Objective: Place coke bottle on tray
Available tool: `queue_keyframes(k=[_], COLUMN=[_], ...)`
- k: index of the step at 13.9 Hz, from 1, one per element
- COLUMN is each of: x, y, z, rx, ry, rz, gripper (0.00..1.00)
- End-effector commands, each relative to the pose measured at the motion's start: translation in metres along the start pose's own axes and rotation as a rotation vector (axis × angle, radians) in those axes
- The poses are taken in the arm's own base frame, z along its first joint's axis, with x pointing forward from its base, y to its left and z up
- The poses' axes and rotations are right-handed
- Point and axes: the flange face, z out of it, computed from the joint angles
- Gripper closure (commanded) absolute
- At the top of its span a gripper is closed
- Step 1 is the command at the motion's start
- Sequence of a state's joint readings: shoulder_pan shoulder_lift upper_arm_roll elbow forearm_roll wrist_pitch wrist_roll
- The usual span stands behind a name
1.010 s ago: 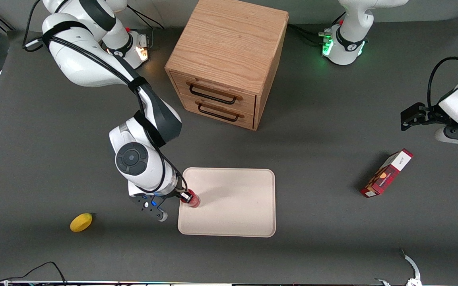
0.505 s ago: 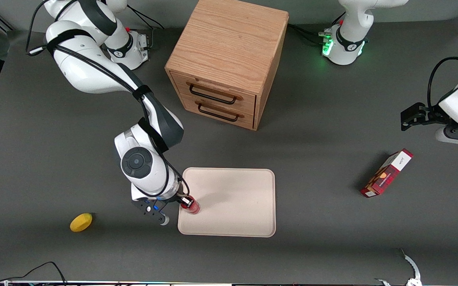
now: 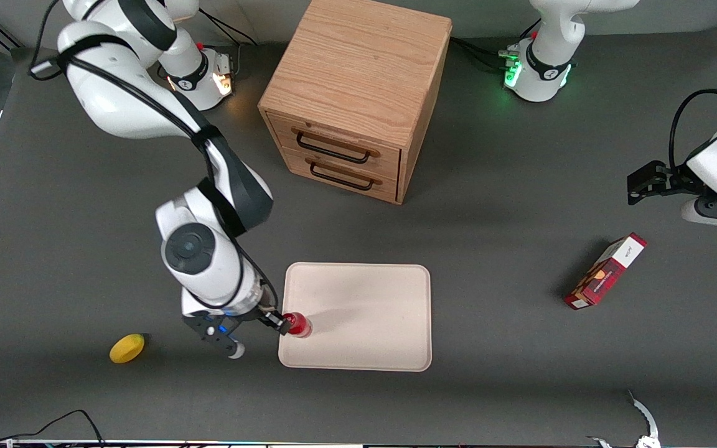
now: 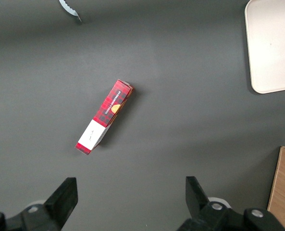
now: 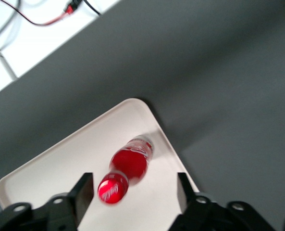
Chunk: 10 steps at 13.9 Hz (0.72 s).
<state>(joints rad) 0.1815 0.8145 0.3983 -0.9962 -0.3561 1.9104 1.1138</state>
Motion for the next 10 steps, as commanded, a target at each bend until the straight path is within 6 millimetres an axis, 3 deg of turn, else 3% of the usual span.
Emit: queue_keyframes(k=[1, 3, 4, 6, 7, 8, 10], x=[-0.008, -0.023, -0.026, -0.017, -0.01, 0.001, 0.005], y=[0.027, 0.062, 0.091, 0.161, 0.197, 0.229, 0.27], z=[-0.128, -0.217, -0.263, -0.323, -0.347, -0.354, -0.341], rx=[-0.035, -0.073, -0.063, -0.096, -0.084, -0.084, -0.111], ry=[0.058, 0.028, -0.01, -0.09, -0.129, -0.171, -0.21], rz=[-0.113, -0.241, -0.296, -0.36, -0.376, -0.388, -0.412], gripper=[0.0, 0.0, 0.0, 0.0, 0.0, 0.0, 0.0])
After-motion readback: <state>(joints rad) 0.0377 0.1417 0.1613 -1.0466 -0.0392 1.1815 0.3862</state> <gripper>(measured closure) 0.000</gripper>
